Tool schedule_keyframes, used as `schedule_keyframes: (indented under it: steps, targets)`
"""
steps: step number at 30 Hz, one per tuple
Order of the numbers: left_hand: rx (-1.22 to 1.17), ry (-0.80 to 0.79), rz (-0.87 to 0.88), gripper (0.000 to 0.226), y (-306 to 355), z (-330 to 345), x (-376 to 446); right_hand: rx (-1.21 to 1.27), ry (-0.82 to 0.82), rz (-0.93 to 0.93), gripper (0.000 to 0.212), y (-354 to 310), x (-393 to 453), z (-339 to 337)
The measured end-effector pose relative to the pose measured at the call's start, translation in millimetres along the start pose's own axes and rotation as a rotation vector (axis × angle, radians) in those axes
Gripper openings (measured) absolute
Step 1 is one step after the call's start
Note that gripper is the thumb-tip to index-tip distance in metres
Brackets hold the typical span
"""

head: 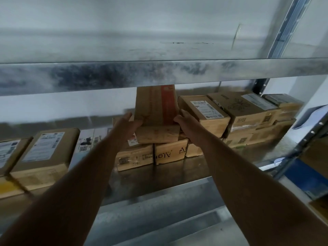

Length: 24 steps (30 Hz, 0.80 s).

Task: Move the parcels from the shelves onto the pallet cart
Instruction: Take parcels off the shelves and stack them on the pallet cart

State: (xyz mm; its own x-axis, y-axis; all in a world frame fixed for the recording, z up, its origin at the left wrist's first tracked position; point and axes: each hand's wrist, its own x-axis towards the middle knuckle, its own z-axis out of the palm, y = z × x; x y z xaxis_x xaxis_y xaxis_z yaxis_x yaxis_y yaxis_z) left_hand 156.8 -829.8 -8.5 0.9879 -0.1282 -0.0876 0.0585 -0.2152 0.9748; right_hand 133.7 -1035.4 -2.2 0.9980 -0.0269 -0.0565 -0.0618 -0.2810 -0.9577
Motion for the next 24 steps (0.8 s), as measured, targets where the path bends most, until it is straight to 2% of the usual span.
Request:
schedule_keyframes:
  steps: [2,6,9,12,16,17,20,24]
  targets:
    - [-0.019,-0.03,0.028,0.017,0.2,1.2,-12.9,-0.03,-0.046,-0.074,0.031,-0.4,-11.6,1.9]
    - [-0.029,-0.049,0.161,0.033,3.4,9.9,-48.7,-0.101,-0.033,-0.202,0.046,4.0,-39.0,2.8]
    - [-0.032,-0.049,0.235,0.039,-1.8,17.6,-78.3,-0.119,-0.038,-0.307,0.047,10.3,-62.5,-2.2]
    - [0.012,-0.025,0.269,0.045,-8.3,28.6,-108.1,-0.136,-0.026,-0.325,0.054,21.5,-84.5,-11.1]
    - [-0.092,0.029,0.346,0.041,-15.5,51.6,-145.8,-0.081,-0.017,-0.313,0.065,42.9,-122.4,-24.2]
    - [-0.098,0.058,0.356,0.046,-18.4,58.1,-153.8,-0.059,-0.007,-0.307,0.067,49.6,-132.5,-27.6]
    - [-0.024,0.041,0.381,0.06,-25.5,79.8,-172.3,-0.028,0.038,-0.324,0.06,66.4,-161.3,-41.0]
    - [0.042,-0.04,0.354,0.057,-24.1,113.7,-185.1,-0.014,0.094,-0.365,0.051,78.1,-196.1,-70.2]
